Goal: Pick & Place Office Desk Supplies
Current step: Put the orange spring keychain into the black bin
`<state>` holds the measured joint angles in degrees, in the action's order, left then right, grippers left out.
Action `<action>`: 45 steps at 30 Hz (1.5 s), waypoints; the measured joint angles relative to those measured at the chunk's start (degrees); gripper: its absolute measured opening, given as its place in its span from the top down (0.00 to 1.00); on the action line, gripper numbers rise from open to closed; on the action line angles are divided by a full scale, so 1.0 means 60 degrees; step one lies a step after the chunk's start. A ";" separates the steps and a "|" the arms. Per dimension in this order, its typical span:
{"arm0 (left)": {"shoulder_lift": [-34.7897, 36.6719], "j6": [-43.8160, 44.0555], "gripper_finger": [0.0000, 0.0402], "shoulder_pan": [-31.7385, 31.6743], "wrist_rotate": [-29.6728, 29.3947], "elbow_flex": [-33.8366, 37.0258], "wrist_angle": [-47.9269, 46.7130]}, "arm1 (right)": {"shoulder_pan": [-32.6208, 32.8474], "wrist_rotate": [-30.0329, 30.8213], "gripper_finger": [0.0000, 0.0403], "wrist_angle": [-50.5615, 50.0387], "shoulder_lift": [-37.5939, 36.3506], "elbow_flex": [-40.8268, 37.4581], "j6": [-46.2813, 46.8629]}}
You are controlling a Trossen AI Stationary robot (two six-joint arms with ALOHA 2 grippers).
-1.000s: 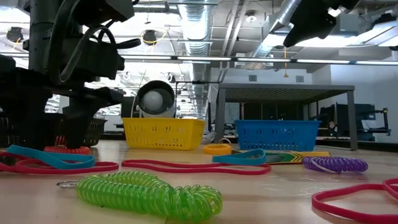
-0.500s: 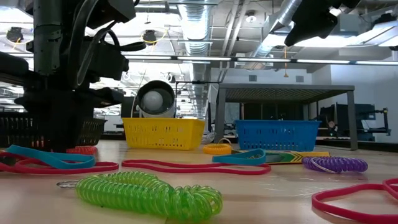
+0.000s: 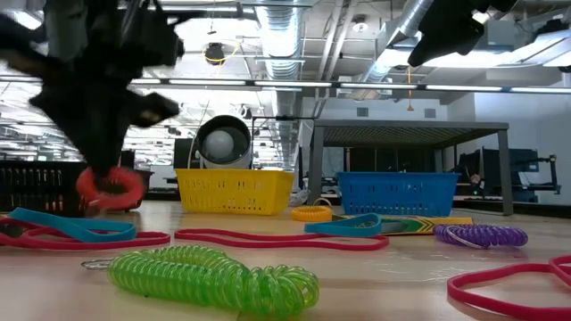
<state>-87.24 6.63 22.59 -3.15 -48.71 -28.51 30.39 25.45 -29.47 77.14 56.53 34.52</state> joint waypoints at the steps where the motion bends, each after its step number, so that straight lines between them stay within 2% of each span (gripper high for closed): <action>1: 0.0195 0.0014 1.00 -0.0002 -0.0108 -0.0003 0.0012 | -0.0003 0.0003 0.37 0.0000 0.0000 0.0000 0.0000; 9: 0.1834 0.0092 1.00 -0.0045 -0.0744 -0.0018 -0.0584 | -0.0004 0.0007 0.37 0.0014 0.0000 0.0000 0.0000; 14: 0.2932 0.1215 1.00 -0.0145 -0.1397 -0.0018 -0.1970 | -0.0004 0.0007 0.37 0.0065 0.0000 -0.0002 0.0029; 19: 0.3640 0.2629 1.00 -0.0295 -0.1475 -0.0025 -0.2565 | -0.0004 0.0007 0.37 0.0191 0.0000 -0.0003 0.0024; 23: 0.3796 0.3362 1.00 -0.0299 -0.1484 -0.0029 -0.3107 | -0.0015 0.0004 0.37 0.0288 0.0000 0.0000 -0.0003; 30: 0.3565 0.4670 1.00 -0.0344 -0.1871 -0.0025 -0.5238 | -0.0015 0.0004 0.37 0.0284 0.0000 0.0000 -0.0004; 38: 0.3515 0.4943 1.00 -0.0981 -0.1709 0.0032 -0.5227 | -0.0006 0.0004 0.37 0.0272 0.0000 0.0000 -0.0004; 45: 0.3517 0.4783 1.00 -0.1433 -0.1051 0.1130 -0.4240 | 0.0004 0.0000 0.37 0.0272 0.0000 0.0000 -0.0080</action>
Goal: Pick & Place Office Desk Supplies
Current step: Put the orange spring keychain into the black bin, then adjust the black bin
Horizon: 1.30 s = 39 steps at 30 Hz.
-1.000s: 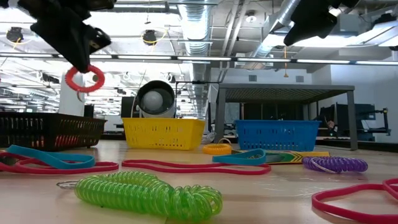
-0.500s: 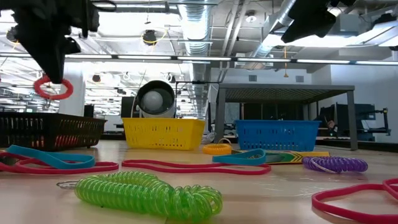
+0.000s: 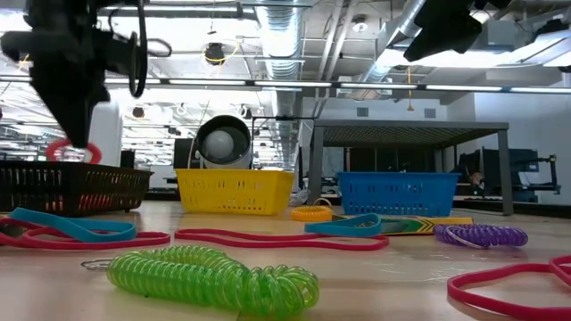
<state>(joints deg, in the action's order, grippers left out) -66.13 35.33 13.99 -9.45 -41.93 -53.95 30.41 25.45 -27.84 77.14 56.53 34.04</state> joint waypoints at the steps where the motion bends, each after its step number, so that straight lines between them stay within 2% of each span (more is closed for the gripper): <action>1: 0.0023 -0.0031 1.00 -0.0017 0.0034 0.0182 0.0253 | 0.0000 0.0000 0.37 -0.0006 0.0000 0.0000 0.0000; 17: 0.0067 -0.0343 0.99 -0.0206 0.0180 0.0520 0.0841 | 0.0000 -0.0004 0.37 0.0002 0.0000 0.0000 0.0000; 23: 0.0067 0.0014 0.96 -0.0464 0.0327 0.0520 0.0819 | 0.0000 -0.0004 0.37 0.0002 0.0000 0.0000 0.0013; 27: 0.0067 -0.0068 0.87 -0.0465 0.0444 0.0520 0.0823 | 0.0038 -0.0004 0.37 -0.0002 0.0000 0.0000 0.0071; 36: 0.0067 0.0219 0.51 -0.0644 0.0479 0.0520 0.0802 | 0.0062 -0.0007 0.37 -0.0002 -0.0003 0.0000 0.0066; 39: 0.0067 0.0748 0.45 -0.0957 0.1215 0.0524 0.0743 | 0.0062 -0.0007 0.37 -0.0006 0.0000 0.0000 0.0049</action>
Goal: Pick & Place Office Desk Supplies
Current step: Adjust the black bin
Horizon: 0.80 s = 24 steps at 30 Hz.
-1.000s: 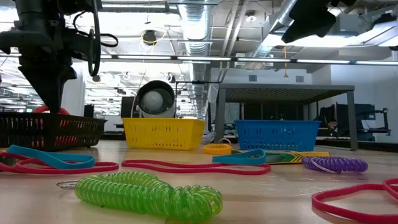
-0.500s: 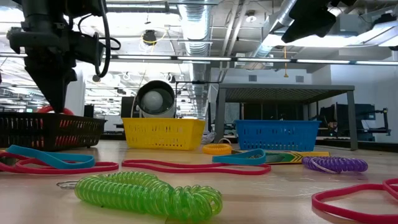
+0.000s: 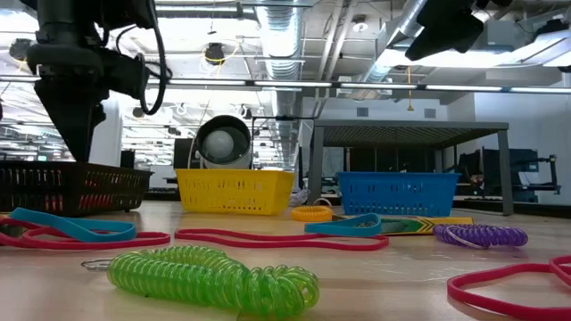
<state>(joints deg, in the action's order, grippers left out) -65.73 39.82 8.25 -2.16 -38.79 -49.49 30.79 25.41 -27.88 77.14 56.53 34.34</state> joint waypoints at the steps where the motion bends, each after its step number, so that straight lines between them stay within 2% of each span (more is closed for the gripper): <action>1: 0.0000 0.0124 0.45 -0.0074 0.0339 0.0000 0.0007 | 0.0000 0.0002 0.37 0.0000 0.0000 0.0000 -0.0008; 6: 0.0268 0.0402 0.47 -0.0156 0.2002 0.0007 0.0421 | 0.0000 0.0000 0.37 0.0004 0.0000 0.0000 -0.0045; 9: 0.0788 0.0479 0.50 -0.0156 0.2535 0.0007 0.0988 | 0.0000 0.0000 0.37 0.0001 0.0000 0.0000 -0.0045; 16: 0.2730 0.1065 0.56 -0.0061 0.2282 0.0004 0.2115 | 0.0058 0.0000 0.37 -0.0033 0.0000 0.0000 -0.0045; 19: 0.3411 0.1440 0.57 0.0364 0.1656 0.0004 0.2475 | 0.0192 0.0005 0.37 -0.0029 -0.0002 0.0000 0.0001; 24: 0.3933 0.1295 0.58 0.1436 0.1263 0.0004 0.4077 | 0.0387 0.0007 0.37 0.0044 0.0000 0.0000 0.0028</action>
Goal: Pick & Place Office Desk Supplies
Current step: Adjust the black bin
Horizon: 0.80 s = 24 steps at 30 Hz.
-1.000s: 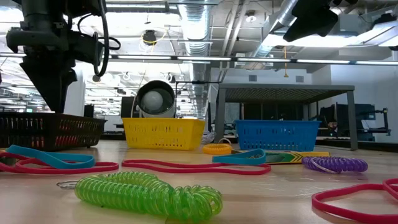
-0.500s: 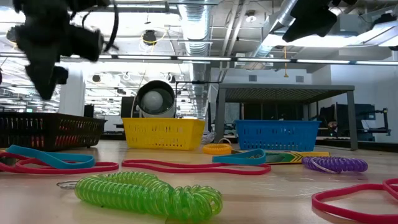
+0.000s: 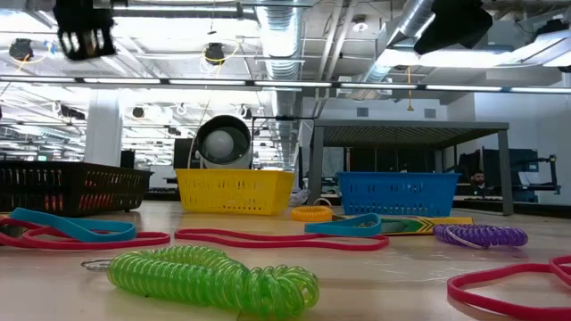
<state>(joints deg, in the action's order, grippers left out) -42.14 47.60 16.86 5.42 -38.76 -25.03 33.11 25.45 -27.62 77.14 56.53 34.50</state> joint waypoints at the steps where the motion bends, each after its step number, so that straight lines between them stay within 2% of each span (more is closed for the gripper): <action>1: 0.0020 -0.0151 0.59 0.0207 -0.0064 -0.0004 0.0235 | 0.0027 0.0004 0.37 -0.0003 0.0000 0.0000 0.0003; 6: 0.0004 -0.0886 0.61 0.1158 -0.0146 0.0042 0.0502 | 0.0043 0.0011 0.37 0.0040 0.0000 0.0000 0.0004; 11: -0.0256 0.0251 0.63 0.1773 -0.0193 0.0736 0.0659 | 0.0043 0.0018 0.37 0.0104 -0.0002 0.0000 0.0007; 16: -0.1062 0.1580 0.65 0.1952 -0.0063 0.1522 0.1494 | 0.0043 0.0020 0.37 0.0255 0.0000 0.0000 0.0007; 19: -0.1716 0.2267 0.65 0.1952 0.0276 0.1678 0.2153 | 0.0043 0.0022 0.37 0.0259 -0.0003 0.0000 0.0007; 24: -0.2843 0.2581 0.65 0.1952 0.0437 0.1678 0.2856 | 0.0043 0.0022 0.37 0.0244 0.0000 -0.0003 -0.0003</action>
<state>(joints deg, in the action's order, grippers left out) -59.20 63.08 28.58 8.04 -28.69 -7.89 33.36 25.58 -26.15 77.14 56.52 34.48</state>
